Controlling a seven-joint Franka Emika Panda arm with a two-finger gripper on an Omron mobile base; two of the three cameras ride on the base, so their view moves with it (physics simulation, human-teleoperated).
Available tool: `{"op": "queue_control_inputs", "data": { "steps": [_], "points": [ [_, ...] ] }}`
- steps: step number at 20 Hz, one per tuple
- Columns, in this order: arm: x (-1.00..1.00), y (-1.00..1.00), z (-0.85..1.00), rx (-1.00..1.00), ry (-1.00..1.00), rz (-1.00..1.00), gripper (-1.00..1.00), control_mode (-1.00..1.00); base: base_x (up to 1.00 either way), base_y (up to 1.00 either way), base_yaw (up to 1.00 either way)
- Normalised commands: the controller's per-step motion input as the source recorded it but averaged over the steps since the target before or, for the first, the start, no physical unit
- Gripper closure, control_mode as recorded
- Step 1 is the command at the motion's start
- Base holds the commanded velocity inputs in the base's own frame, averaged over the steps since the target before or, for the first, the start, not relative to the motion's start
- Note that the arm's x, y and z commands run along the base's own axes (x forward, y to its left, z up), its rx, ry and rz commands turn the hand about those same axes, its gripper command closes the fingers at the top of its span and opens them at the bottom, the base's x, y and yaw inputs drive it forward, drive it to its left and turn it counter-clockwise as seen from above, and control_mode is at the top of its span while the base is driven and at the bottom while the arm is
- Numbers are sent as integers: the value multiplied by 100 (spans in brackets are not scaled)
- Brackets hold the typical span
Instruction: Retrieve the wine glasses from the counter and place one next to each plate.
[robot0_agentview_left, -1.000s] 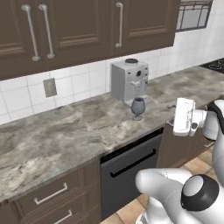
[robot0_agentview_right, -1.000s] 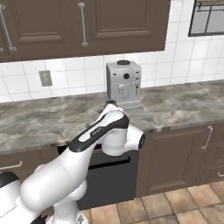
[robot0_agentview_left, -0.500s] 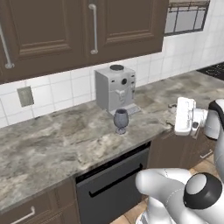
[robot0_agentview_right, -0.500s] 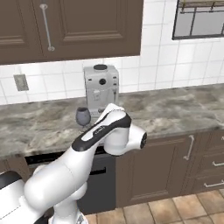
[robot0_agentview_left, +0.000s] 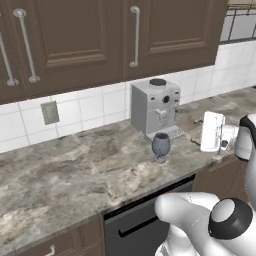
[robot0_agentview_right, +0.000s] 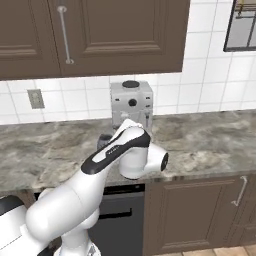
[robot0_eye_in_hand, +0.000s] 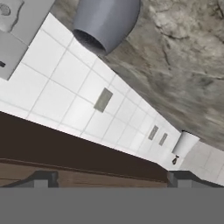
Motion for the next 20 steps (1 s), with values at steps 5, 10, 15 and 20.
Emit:
{"op": "queue_control_inputs", "data": {
  "steps": [5, 10, 15, 20],
  "points": [
    [0, 0, 0, 0, 0, 0, -100, 100, 21, -5, 34],
    [0, 0, 0, 0, 0, 0, -100, 100, 13, -12, 36],
    [0, 0, 0, 0, 0, 0, -100, 100, 30, -24, 21],
    [0, 0, 0, 0, 0, 0, -100, 100, 30, -31, 20]
  ]
}}
